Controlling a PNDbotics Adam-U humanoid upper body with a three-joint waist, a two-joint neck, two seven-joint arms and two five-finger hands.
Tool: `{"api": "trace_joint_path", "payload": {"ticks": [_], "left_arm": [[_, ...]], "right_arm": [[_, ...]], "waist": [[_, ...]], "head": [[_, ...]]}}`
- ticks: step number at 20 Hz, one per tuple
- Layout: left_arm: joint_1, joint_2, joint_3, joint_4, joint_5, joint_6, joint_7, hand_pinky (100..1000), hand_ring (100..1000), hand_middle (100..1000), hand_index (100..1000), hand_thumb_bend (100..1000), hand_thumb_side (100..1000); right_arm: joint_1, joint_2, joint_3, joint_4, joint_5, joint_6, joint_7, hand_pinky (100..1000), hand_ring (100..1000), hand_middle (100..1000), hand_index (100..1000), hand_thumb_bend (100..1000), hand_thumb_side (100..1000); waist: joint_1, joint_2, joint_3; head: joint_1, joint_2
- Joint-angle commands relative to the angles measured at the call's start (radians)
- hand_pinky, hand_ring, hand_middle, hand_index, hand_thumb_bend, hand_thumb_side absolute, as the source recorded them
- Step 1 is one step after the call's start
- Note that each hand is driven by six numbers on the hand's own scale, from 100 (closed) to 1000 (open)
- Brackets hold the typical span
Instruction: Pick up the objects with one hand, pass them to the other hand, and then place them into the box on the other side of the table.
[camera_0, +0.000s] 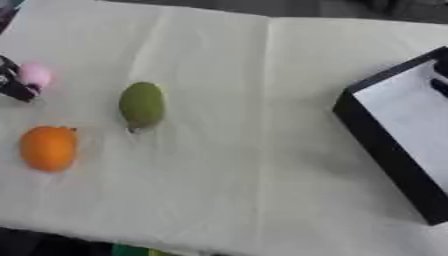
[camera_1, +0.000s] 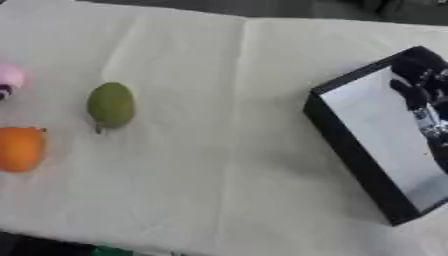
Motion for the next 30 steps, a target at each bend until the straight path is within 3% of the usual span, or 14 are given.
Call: {"api": "trace_joint_path", "payload": {"ticks": [1, 5, 18, 19, 20, 21, 26, 30], "left_arm": [[-0.018, 0.018, 0.001, -0.021, 0.015, -0.005, 0.022, 759, 589, 498, 559, 100, 100], [-0.02, 0.026, 0.014, -0.074, 0.048, -0.036, 0.005, 741, 540, 435, 514, 100, 100], [0.02, 0.03, 0.047, -0.344, 0.143, -0.162, -0.13, 739, 517, 407, 501, 100, 111], [0.03, 0.024, 0.045, -0.368, 0.153, -0.177, -0.135, 740, 518, 408, 502, 100, 107], [0.04, 0.017, 0.039, -0.39, 0.157, -0.197, -0.137, 739, 518, 409, 503, 100, 104], [0.05, 0.008, 0.032, -0.411, 0.162, -0.224, -0.141, 740, 516, 408, 504, 100, 115], [0.125, -0.05, 0.014, -0.538, 0.219, -0.329, -0.153, 744, 517, 409, 506, 100, 122], [0.193, -0.118, -0.001, -0.664, 0.219, -0.386, -0.122, 743, 515, 407, 505, 100, 120]], "right_arm": [[-0.007, -0.02, -0.005, -0.021, -0.009, -0.001, 0.004, 1000, 1000, 904, 1000, 100, 430], [-0.005, -0.024, -0.006, -0.021, -0.013, -0.005, 0.004, 1000, 1000, 903, 1000, 100, 428], [-0.023, -0.056, -0.008, -0.021, -0.056, -0.022, 0.001, 1000, 1000, 903, 1000, 100, 390], [-0.033, -0.069, -0.005, -0.021, -0.071, -0.028, 0.002, 1000, 1000, 903, 1000, 100, 377], [-0.046, -0.085, -0.002, -0.021, -0.087, -0.036, 0.004, 1000, 1000, 901, 1000, 100, 430], [-0.059, -0.103, 0.002, -0.021, -0.104, -0.044, 0.006, 1000, 1000, 903, 1000, 100, 342], [-0.139, -0.206, 0.027, -0.021, -0.175, -0.062, 0.017, 1000, 1000, 910, 1000, 100, 290], [-0.21, -0.297, 0.067, -0.021, -0.19, -0.044, 0.04, 1000, 1000, 923, 1000, 100, 261]], "waist": [[0.003, -0.016, -0.001], [0.003, -0.018, 0.001], [0.003, -0.023, 0.007], [0.003, -0.025, 0.007], [0.002, -0.027, 0.007], [0.002, -0.03, 0.006], [0.001, -0.043, 0.004], [-0.002, -0.052, 0.003]], "head": [[-0.004, -0.01], [-0.013, -0.007], [-0.046, -0.015], [-0.049, -0.016], [-0.05, -0.016], [-0.052, -0.015], [-0.065, -0.007], [-0.081, -0.002]]}}
